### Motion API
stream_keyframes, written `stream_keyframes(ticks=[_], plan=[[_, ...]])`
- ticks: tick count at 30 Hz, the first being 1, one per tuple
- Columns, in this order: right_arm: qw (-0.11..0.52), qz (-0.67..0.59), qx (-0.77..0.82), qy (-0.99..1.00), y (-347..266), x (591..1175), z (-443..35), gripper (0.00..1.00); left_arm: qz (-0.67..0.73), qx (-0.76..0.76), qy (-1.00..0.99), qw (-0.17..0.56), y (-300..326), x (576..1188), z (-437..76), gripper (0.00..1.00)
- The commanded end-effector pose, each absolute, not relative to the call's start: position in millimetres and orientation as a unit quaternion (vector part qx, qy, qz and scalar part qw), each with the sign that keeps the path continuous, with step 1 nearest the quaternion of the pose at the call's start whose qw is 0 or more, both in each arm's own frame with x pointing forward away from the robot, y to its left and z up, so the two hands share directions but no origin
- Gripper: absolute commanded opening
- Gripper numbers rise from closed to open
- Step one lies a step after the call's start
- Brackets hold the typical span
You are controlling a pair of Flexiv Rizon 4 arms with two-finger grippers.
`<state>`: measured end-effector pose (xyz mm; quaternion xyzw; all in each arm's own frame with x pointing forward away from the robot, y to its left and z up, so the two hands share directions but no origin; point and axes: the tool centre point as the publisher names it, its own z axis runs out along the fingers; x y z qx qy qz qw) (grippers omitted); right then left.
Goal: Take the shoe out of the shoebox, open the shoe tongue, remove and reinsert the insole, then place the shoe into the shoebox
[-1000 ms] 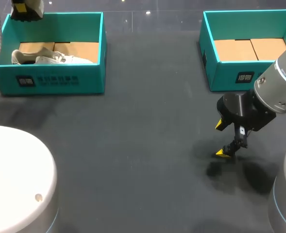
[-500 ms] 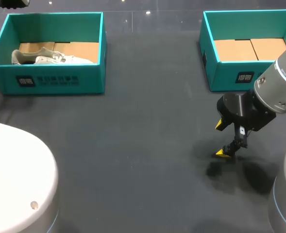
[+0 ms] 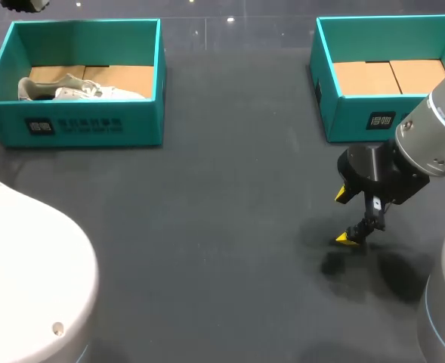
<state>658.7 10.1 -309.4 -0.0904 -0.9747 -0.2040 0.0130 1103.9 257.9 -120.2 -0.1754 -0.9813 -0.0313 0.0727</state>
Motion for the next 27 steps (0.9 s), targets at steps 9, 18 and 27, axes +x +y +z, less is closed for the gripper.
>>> stream_keyframes(ticks=[9,18,27], plan=[[0.011,-0.204,-0.091,-0.975,10,657,-310,1.00,-0.092,-0.287,-0.953,0.021,262,1094,-114,0.00],[0.011,-0.204,-0.091,-0.975,10,657,-310,1.00,-0.076,-0.421,-0.903,0.032,265,1103,-120,0.00],[0.011,-0.204,-0.091,-0.975,10,657,-310,1.00,-0.110,-0.551,-0.826,0.048,279,1129,-132,0.00]])
